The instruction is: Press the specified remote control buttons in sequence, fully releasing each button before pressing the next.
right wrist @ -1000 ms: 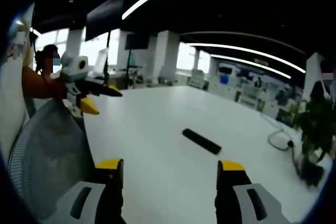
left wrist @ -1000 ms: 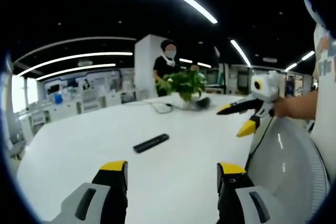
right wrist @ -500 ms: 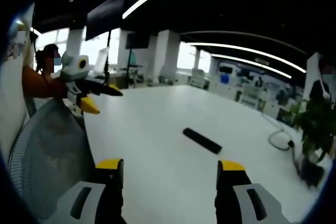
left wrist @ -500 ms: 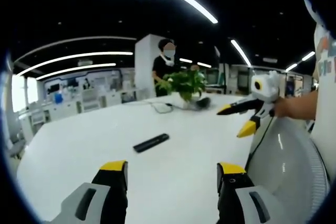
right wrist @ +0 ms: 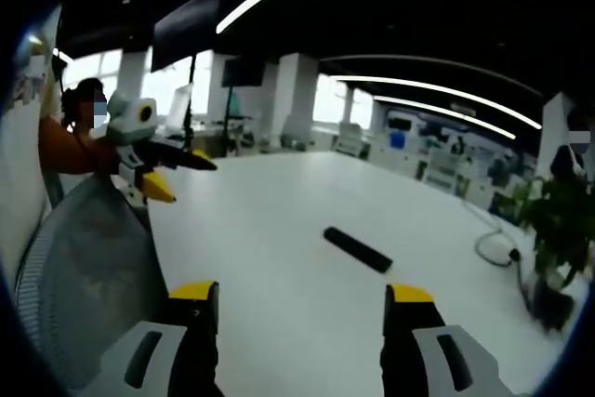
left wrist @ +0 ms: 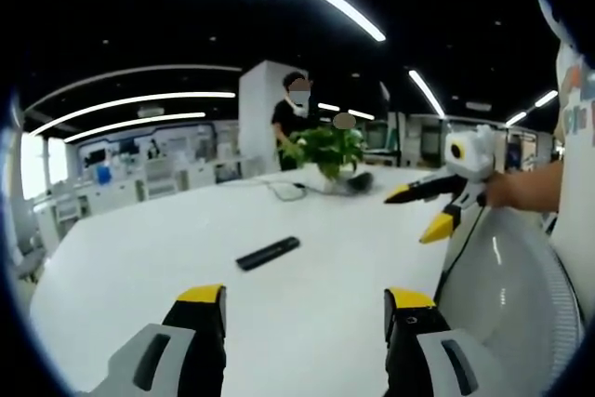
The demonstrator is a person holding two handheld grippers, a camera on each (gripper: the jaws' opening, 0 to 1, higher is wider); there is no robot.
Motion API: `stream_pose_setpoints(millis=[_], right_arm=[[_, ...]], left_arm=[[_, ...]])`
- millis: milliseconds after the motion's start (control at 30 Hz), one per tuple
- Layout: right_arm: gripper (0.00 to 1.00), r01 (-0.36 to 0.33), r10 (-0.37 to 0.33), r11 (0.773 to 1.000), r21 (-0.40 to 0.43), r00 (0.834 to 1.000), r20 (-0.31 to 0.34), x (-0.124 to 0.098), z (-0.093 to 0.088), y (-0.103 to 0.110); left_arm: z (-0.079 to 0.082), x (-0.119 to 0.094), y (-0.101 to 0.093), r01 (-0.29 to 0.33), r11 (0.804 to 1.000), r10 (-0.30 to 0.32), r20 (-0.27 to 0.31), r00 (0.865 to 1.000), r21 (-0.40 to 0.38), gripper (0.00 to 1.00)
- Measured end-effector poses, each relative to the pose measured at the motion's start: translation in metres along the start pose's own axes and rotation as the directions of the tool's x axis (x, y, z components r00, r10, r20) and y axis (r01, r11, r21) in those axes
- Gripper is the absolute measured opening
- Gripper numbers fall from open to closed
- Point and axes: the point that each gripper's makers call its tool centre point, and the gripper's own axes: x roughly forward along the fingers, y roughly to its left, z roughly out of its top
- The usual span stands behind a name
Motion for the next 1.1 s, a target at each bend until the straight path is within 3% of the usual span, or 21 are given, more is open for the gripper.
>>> stream_pose_setpoints(millis=[867,1100], right_arm=[[0.71,-0.008,0.008,1.000,-0.007,1.000,0.000,-0.0003,0.0010,0.0002],[0.71,-0.015,0.014,1.000,0.027,1.000,0.021,-0.0024,0.0050,-0.0035]], left_arm=[[-0.0011,0.0042,-0.0053,0.019,0.999,-0.019,-0.023,1.000,0.026,0.71],[-0.0008,0.0059,-0.0064,0.036,0.999,-0.036,-0.031,0.999,0.008,0.71]])
